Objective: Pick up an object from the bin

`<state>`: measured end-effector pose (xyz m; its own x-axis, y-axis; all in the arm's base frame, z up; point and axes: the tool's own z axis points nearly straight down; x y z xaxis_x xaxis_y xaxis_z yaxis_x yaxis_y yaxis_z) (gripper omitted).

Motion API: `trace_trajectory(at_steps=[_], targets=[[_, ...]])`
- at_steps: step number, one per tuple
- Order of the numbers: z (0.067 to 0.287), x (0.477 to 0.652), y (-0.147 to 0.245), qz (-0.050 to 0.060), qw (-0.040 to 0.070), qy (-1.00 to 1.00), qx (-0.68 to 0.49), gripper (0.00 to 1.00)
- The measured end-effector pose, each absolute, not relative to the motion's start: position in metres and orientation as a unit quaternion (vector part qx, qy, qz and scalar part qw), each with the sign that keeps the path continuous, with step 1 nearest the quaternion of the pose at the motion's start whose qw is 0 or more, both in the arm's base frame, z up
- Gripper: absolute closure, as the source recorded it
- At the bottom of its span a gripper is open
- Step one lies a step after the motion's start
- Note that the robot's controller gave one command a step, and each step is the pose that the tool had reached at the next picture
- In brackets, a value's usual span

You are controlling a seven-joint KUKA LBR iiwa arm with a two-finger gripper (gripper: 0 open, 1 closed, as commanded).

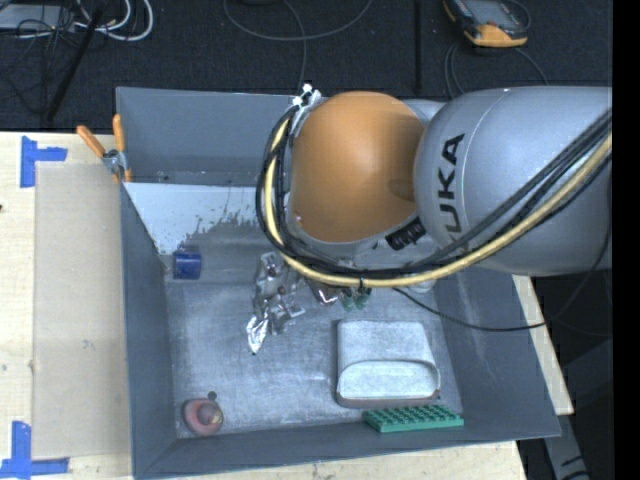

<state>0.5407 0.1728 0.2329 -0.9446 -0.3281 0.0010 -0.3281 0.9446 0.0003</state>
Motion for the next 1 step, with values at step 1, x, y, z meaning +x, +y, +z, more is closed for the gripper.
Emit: trace_trajectory(at_steps=[1], targets=[[0.2616,0.5154,0.1791,0.0,-0.001,-0.99,0.139,1.0]])
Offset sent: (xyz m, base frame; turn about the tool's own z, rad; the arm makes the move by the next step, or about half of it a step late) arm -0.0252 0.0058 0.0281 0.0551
